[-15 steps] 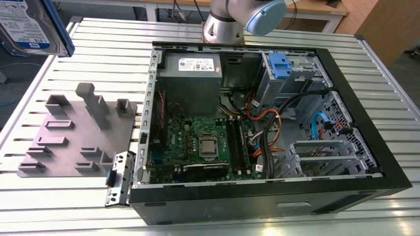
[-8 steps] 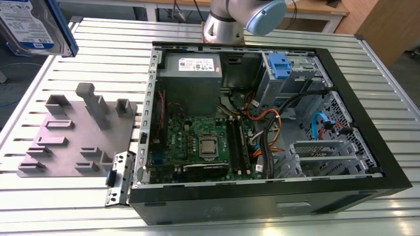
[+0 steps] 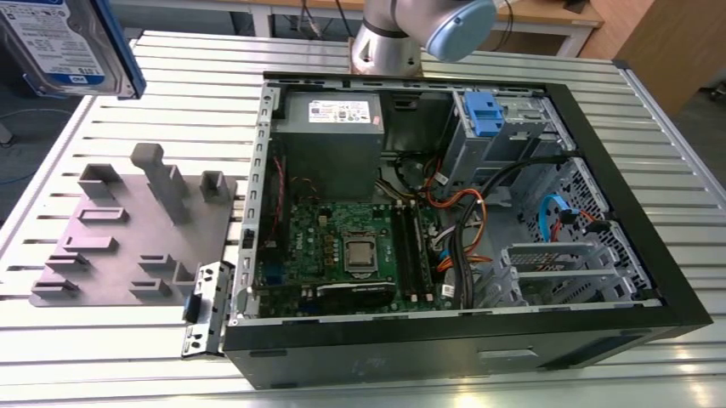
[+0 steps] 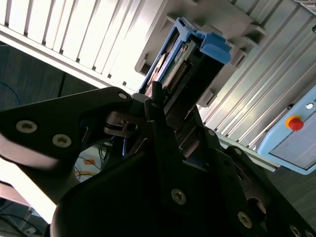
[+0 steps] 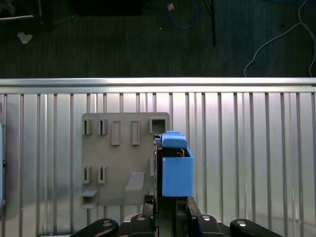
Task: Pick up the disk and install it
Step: 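Pick up the disk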
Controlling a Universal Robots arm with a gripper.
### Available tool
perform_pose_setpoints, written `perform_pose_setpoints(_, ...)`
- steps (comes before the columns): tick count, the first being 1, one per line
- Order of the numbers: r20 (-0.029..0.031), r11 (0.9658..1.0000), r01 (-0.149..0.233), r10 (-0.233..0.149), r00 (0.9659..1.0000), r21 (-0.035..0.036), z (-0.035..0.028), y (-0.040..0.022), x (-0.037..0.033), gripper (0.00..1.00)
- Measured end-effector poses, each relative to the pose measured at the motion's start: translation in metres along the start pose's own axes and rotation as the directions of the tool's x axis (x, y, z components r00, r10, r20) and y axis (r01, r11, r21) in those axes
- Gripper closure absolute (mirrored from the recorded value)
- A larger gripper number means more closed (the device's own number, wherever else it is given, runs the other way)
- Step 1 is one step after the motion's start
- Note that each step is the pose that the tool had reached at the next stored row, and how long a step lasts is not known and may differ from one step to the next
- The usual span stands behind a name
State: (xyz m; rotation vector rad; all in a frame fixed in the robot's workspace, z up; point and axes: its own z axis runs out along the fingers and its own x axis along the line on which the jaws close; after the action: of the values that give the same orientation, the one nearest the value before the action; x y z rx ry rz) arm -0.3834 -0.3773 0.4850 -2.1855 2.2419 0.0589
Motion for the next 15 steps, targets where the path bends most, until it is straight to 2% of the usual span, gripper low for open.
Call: perform_pose_setpoints(15,0.0001,1.0000,0.000,0.000,1.0000,0.0001,-0.0003,-0.0206,-0.0005,0.65)
